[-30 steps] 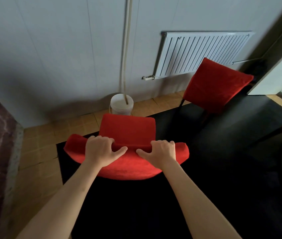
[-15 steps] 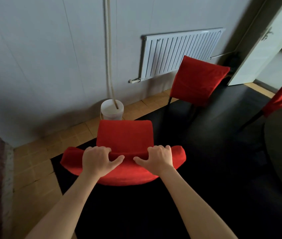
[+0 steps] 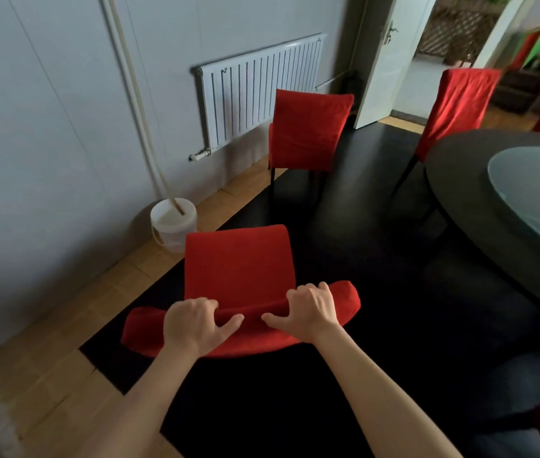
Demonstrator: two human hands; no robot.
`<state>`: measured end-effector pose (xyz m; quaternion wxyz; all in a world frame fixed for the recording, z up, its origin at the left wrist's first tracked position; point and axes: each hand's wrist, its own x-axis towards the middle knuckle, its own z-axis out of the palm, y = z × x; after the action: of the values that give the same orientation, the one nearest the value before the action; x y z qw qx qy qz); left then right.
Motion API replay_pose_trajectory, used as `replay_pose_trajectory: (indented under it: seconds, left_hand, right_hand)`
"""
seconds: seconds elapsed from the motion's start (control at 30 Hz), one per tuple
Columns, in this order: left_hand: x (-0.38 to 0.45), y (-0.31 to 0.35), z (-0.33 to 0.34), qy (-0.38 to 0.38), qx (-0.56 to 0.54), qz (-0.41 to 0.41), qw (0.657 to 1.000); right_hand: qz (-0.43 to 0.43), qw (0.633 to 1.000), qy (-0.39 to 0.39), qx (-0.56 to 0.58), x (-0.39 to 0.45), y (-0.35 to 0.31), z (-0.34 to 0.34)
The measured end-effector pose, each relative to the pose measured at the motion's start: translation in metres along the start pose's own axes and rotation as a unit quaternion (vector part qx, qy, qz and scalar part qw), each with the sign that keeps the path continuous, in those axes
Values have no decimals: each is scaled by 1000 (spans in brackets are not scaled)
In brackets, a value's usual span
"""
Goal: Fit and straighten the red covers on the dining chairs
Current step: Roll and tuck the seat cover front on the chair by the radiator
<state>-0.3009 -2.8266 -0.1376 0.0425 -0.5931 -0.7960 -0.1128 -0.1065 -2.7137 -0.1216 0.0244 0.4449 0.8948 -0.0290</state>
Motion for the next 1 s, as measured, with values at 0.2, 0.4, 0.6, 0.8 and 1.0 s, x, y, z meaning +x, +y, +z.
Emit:
replay_pose_trajectory:
  seconds: [0.2,0.4,0.6,0.8,1.0]
  left_hand:
    - [-28,-11,-5,7,-20,54,998]
    - [-49,-21,-14,12,-37,107,994]
    - [-63,-35,-11,16,-56,158,986]
    - [-56,-53,-8,21,-57,201,978]
    - [-33,-65,-7,61,-62,250,964]
  right_hand:
    - [22,1000,-22,4,-39,-21,4]
    - [40,999,-16,-13,-76,-44,12]
    - [86,996,0,-6,-107,-64,19]
    - [150,987,47,9,-115,-92,35]
    - [197,979,46,-12,-100,-106,29]
